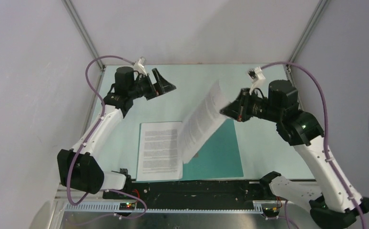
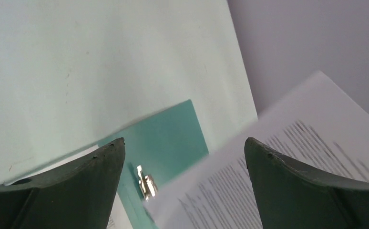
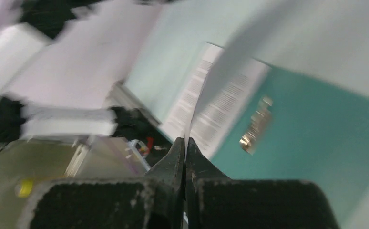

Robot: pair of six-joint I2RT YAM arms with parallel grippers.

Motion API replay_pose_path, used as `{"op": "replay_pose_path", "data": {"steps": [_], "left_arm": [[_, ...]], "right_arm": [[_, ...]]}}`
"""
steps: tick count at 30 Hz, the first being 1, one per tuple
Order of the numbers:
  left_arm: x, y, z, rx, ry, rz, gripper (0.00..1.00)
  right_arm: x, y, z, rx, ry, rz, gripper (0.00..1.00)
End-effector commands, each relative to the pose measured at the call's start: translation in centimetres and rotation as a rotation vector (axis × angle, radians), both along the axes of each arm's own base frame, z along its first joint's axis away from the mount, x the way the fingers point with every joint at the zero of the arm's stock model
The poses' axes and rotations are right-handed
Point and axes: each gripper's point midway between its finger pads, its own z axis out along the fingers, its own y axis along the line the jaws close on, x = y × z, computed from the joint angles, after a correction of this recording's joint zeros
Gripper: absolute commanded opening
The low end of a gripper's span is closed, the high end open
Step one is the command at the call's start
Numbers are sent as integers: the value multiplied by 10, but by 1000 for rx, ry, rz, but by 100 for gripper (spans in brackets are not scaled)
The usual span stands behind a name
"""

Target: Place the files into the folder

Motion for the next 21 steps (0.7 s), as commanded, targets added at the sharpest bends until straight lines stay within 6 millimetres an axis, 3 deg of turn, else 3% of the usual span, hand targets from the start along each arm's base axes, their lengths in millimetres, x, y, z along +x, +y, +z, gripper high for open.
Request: {"op": "replay_pose_path", "data": {"steps": [1,2,4,6,10,15,18,21], "left_arm": [[-14,7,-6,-9,-7,-48,100],[-17,7,-16,-10,20,-60,100],[-21,5,-32,-16,70,-71,100],[-25,1,-48,-19,122,-82,100],[-33,-15,-78,25,178,-109,100],[-36,-29,-113,73,260,-135,100],[-39,-30,-133,107,321,-137,100],[-54,-35,-156,162,384,-167,100]], "right_arm": [[16,-50,-116,-136,327,-195,0],[18,-62,-156,-177,420,-238,0],[18,-76,-210,-243,549,-303,0],[21,-84,-247,-351,590,-368,0],[31,-94,-291,-551,619,-453,0],[55,-105,-300,-728,473,-570,0],[64,-96,-292,-738,377,-575,0],[72,-91,-281,-728,296,-575,0]]}}
